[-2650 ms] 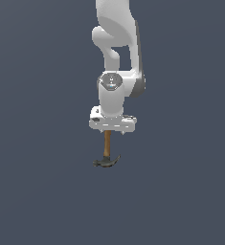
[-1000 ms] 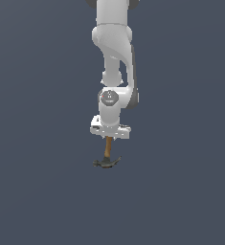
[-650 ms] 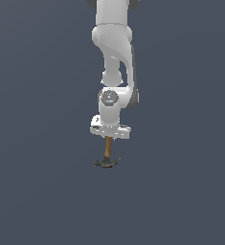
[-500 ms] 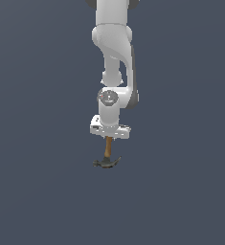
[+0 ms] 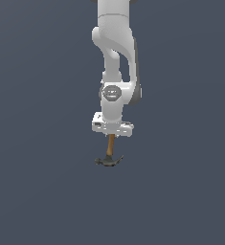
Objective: Pick up the object and move it to a goal position.
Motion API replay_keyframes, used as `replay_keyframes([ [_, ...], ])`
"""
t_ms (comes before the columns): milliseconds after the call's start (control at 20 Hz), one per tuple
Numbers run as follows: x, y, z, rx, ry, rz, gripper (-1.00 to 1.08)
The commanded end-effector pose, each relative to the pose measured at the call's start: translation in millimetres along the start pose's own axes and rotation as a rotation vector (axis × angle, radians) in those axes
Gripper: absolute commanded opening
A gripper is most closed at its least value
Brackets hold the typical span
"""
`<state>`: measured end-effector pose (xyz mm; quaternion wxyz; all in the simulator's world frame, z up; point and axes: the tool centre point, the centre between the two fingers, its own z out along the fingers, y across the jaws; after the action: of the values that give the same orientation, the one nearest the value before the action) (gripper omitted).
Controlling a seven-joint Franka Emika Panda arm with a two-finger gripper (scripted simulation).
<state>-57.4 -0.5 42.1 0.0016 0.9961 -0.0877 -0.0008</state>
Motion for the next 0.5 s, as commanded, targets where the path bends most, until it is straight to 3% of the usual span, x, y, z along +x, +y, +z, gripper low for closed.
replay_keyframes([
  [0,1,-6,-16,0.001,0.005,-0.001,-1.00],
  [450,-2,-37,-97,0.001,0.004,-0.003,-1.00],
])
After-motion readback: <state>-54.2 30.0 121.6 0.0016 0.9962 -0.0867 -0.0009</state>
